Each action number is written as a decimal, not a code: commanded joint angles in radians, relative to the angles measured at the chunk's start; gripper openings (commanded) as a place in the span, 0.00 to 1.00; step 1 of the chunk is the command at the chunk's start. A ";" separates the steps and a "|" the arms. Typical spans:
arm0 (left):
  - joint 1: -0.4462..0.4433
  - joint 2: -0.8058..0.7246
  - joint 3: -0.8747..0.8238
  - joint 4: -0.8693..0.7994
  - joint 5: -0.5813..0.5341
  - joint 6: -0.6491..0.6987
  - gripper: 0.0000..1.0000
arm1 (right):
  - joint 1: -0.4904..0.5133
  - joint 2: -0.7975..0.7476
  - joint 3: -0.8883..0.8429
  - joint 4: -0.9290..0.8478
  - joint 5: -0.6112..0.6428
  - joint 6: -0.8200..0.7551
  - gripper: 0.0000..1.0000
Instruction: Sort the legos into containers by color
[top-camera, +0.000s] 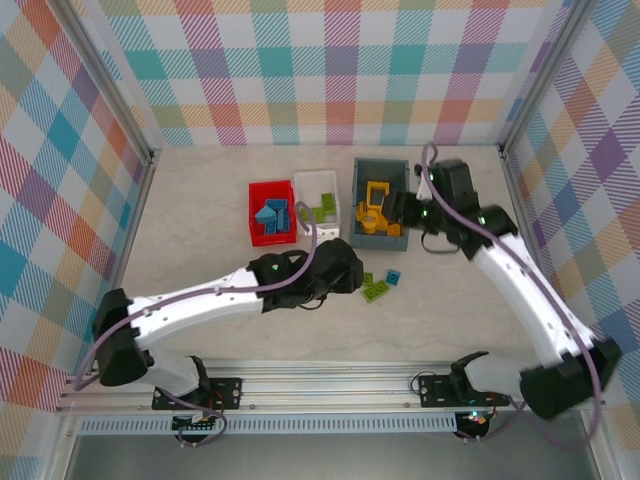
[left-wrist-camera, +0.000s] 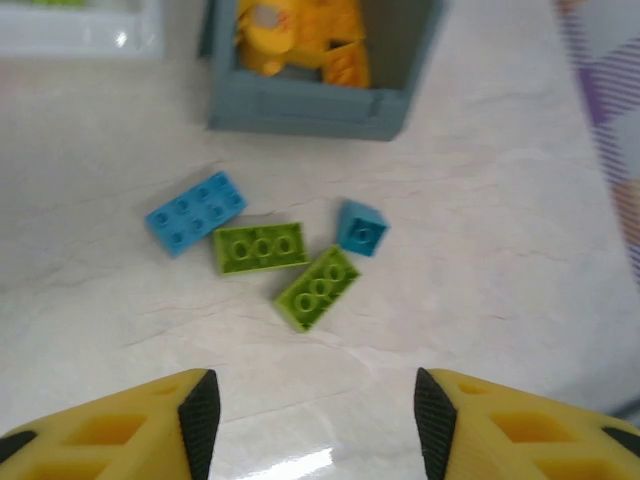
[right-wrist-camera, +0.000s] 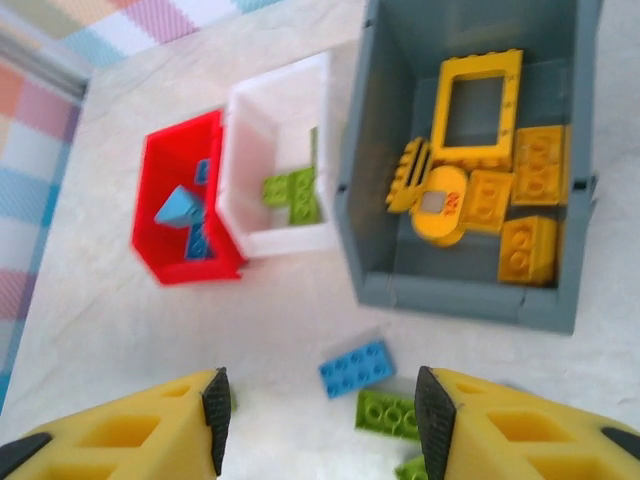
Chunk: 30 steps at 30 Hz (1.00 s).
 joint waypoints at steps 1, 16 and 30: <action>0.069 0.073 0.034 -0.050 0.114 -0.087 0.61 | 0.115 -0.137 -0.118 -0.058 0.052 0.010 0.56; 0.206 0.523 0.273 -0.126 0.190 -0.297 0.86 | 0.419 -0.389 -0.321 -0.180 0.199 0.135 0.64; 0.244 0.670 0.375 -0.131 0.162 -0.302 0.86 | 0.436 -0.379 -0.315 -0.168 0.194 0.146 0.64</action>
